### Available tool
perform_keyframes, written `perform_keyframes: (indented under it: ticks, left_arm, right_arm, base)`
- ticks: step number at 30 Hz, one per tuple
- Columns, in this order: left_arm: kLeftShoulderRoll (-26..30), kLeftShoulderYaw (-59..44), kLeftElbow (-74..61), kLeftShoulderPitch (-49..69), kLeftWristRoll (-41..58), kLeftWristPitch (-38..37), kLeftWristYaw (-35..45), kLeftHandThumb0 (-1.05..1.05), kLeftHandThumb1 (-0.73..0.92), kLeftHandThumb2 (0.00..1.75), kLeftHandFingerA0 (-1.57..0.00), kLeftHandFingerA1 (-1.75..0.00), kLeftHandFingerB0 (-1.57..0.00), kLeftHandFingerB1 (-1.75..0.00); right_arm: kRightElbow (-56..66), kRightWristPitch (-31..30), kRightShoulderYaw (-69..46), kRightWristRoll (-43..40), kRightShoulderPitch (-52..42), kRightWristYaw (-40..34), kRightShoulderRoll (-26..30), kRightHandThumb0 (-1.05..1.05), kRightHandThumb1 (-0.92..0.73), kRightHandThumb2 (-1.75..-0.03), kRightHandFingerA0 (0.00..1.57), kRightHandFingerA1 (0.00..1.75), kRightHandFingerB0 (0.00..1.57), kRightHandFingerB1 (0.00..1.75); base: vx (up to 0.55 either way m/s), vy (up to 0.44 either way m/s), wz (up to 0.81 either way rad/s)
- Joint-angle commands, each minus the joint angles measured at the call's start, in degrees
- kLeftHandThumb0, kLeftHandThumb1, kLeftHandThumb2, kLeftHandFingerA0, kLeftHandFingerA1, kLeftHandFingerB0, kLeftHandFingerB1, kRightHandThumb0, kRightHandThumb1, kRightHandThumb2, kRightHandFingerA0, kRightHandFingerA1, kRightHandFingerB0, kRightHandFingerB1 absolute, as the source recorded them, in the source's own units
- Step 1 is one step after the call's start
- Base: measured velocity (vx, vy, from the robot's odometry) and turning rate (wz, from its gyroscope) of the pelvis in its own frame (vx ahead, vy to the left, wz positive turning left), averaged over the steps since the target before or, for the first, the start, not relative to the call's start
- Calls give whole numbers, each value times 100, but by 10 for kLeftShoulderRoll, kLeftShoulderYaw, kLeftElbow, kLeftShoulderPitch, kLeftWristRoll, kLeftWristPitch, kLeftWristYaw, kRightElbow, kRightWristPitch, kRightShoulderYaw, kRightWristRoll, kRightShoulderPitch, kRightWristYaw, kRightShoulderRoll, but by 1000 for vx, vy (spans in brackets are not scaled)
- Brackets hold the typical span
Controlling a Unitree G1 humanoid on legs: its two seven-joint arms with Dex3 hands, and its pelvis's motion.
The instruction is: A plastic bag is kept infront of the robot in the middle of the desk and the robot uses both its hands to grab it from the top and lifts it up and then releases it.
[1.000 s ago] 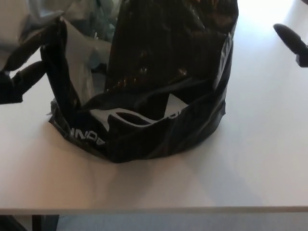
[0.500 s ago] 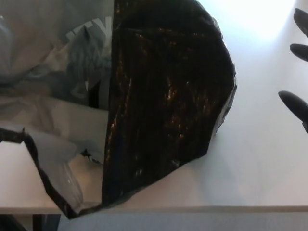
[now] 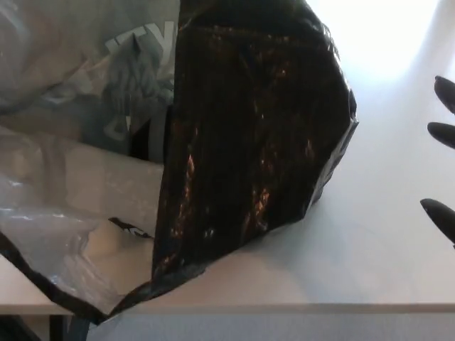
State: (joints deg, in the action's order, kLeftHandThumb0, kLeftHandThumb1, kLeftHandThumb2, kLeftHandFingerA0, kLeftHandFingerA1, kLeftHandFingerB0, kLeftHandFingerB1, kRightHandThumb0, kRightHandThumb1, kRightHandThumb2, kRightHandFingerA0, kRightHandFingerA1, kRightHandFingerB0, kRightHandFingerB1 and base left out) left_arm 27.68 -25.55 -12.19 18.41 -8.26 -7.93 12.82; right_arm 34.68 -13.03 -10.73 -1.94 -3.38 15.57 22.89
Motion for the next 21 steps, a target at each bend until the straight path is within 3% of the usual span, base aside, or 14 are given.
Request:
perform_keyframes:
  ticks: [1, 2, 3, 4, 5, 6, 7, 10, 11, 12, 18, 19, 20, 21]
  left_arm:
    - [-18, -7, 2, 40, 39, -13, 13, -93, 76, 109, -40, -56, -12, -36]
    - [-21, -8, -10, 52, 42, -3, 16, -93, 76, 109, -40, -56, -12, -36]
    - [-34, -7, -17, 66, 41, -5, 9, -90, 90, 68, -42, -41, -18, -26]
    - [-50, -6, -25, 89, 48, -14, 7, -86, 72, 108, -21, -49, -4, -36]
    - [-65, -5, -33, 115, 58, -25, 9, -86, 72, 108, -21, -49, -4, -36]
    - [-77, -2, -42, 141, 50, -36, 5, -37, 46, 108, -2, -48, 0, -48]
    - [-93, -1, -49, 163, 54, -49, 4, -84, 92, 71, -24, -36, -12, -24]
    - [-130, 1, -63, 204, 81, -74, 5, -84, 92, 71, -23, -35, -11, -23]
    - [-153, 3, -73, 226, 94, -87, 3, -83, 91, 68, -29, -34, -16, -25]
    - [-185, 10, -87, 267, 113, -108, 5, -80, 74, 100, -21, -45, -14, -41]
    - [-287, 54, -106, 406, 144, -194, 16, -83, 76, 103, -18, -44, -10, -39]
    - [-291, 60, -109, 423, 149, -208, 23, -36, 50, 109, 0, -47, 0, -48]
    - [-298, 70, -117, 441, 154, -219, 30, -36, 52, 110, 0, -48, 0, -48]
    - [-305, 81, -124, 459, 161, -230, 35, -36, 52, 110, 0, -48, 0, -48]
  right_arm:
    - [25, 29, -25, -33, -41, 6, -17, -86, -55, -93, 0, 43, 6, 9]
    - [28, 34, -27, -33, -49, 7, -19, -86, -55, -93, 0, 43, 6, 9]
    - [32, 39, -31, -35, -62, 8, -22, -75, -52, -94, 0, 46, 0, 19]
    - [35, 51, -34, -37, -81, 8, -29, -85, -57, -94, 0, 45, 2, 12]
    - [38, 67, -37, -39, -104, 7, -39, -85, -57, -94, 0, 45, 2, 12]
    - [46, 75, -39, -32, -131, 3, -46, -87, -59, -97, 4, 46, 2, 12]
    - [51, 86, -39, -26, -154, 1, -53, -85, -60, -98, 5, 47, 0, 14]
    - [53, 115, -37, -24, -196, 4, -68, -91, -63, -98, 5, 46, 6, 9]
    - [53, 131, -37, -28, -221, 9, -73, -80, -75, -66, 13, 40, 1, 9]
    - [47, 165, -36, -32, -256, 18, -82, -82, -62, -101, 0, 43, 4, 17]
    - [11, 294, -41, -48, -401, 49, -114, -72, -81, -69, 7, 33, 0, 8]
    - [5, 307, -40, -45, -428, 54, -117, -73, -80, -71, 6, 33, 0, 7]
    - [-9, 330, -39, -46, -456, 61, -121, -78, -63, -101, 2, 38, 0, 18]
    - [-27, 359, -37, -47, -484, 67, -126, -78, -63, -101, 2, 38, 0, 18]
  base:
    - [0, 0, 0]
    - [0, 0, 0]
    - [0, 0, 0]
    - [0, 0, 0]
    - [0, 0, 0]
    - [0, 0, 0]
    - [0, 0, 0]
    - [0, 0, 0]
    - [0, 0, 0]
    - [0, 0, 0]
    - [0, 0, 0]
    - [0, 0, 0]
    - [0, 0, 0]
    - [0, 0, 0]
